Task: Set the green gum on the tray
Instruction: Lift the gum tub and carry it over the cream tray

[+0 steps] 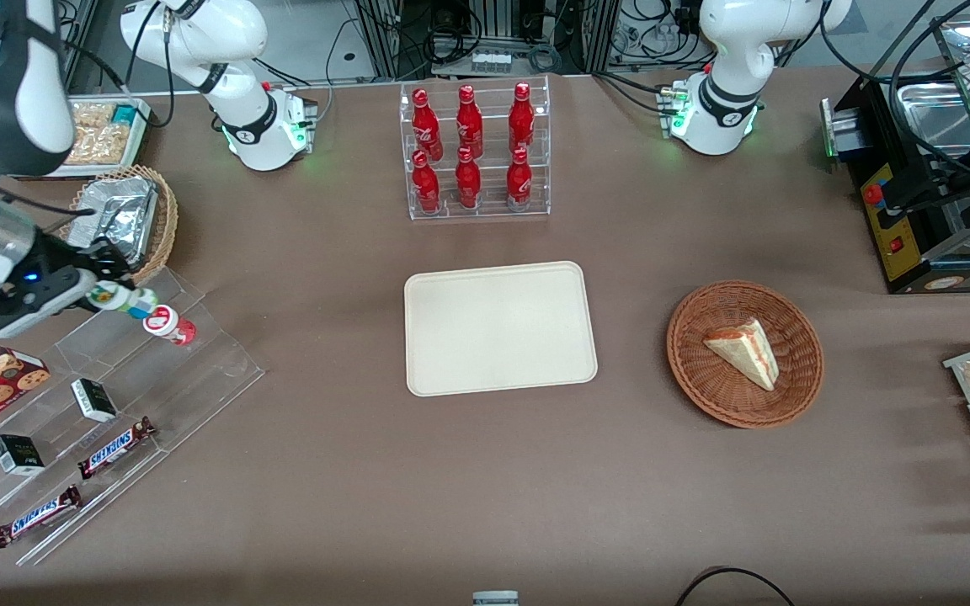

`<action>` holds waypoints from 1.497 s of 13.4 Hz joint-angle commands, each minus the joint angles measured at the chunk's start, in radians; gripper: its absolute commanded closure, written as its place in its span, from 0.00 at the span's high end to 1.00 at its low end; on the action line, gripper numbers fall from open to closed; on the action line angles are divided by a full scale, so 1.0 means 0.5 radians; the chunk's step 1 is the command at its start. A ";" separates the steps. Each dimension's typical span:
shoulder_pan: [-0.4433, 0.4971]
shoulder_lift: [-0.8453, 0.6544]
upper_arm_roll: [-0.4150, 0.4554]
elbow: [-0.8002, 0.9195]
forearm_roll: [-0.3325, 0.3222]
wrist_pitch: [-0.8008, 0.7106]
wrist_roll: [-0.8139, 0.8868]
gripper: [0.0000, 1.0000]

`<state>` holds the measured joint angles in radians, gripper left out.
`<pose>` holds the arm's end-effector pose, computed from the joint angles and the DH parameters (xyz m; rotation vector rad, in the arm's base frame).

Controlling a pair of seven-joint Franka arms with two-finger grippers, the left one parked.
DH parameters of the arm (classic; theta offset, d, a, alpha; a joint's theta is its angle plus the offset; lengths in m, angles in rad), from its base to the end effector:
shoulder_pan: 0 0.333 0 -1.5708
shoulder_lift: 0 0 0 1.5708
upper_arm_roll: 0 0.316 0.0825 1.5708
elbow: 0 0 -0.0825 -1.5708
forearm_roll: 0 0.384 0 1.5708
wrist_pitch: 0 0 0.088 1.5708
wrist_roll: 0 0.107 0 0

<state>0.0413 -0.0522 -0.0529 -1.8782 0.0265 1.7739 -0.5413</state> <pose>0.5406 -0.0045 0.5243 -2.9935 -0.8025 0.0657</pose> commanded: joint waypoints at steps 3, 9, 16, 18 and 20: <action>0.374 0.046 -0.017 0.121 0.033 -0.115 0.609 0.00; 0.932 0.306 -0.017 0.280 0.036 -0.051 1.532 0.00; 1.408 0.812 -0.020 0.547 0.027 0.308 2.361 0.00; 1.500 0.957 -0.020 0.630 0.027 0.394 2.545 0.00; 1.607 1.107 -0.020 0.639 0.027 0.577 2.686 0.00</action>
<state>0.8012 0.4095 -0.0504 -1.6236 0.0289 2.0102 0.7367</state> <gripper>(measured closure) 0.414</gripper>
